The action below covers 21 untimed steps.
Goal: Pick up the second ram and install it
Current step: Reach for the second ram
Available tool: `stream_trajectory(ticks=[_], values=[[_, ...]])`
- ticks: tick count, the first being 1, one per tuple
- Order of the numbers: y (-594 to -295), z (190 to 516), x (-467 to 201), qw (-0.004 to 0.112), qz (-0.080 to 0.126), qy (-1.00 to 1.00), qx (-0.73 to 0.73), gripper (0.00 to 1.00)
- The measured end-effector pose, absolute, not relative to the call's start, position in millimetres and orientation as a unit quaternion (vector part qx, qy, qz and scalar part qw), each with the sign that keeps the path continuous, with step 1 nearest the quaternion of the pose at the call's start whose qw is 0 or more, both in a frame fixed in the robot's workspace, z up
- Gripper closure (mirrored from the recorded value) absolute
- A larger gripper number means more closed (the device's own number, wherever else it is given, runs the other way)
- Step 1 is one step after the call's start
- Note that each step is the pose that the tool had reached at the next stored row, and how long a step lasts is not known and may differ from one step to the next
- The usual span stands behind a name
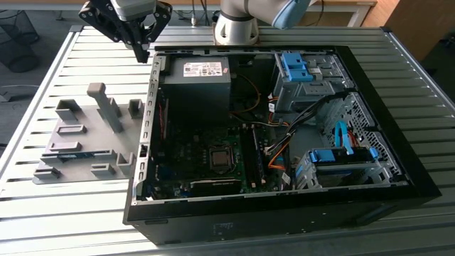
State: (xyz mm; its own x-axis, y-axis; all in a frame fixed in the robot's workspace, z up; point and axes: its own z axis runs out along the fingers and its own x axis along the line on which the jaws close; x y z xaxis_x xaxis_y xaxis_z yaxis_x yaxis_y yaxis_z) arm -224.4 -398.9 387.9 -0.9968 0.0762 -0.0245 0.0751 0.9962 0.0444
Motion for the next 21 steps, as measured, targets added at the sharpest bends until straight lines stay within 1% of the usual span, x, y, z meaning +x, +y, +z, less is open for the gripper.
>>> stream_trajectory(ticks=[21], values=[[-398.9,387.7,-231.6,0.013,0.022,0.999,0.038,0.89]])
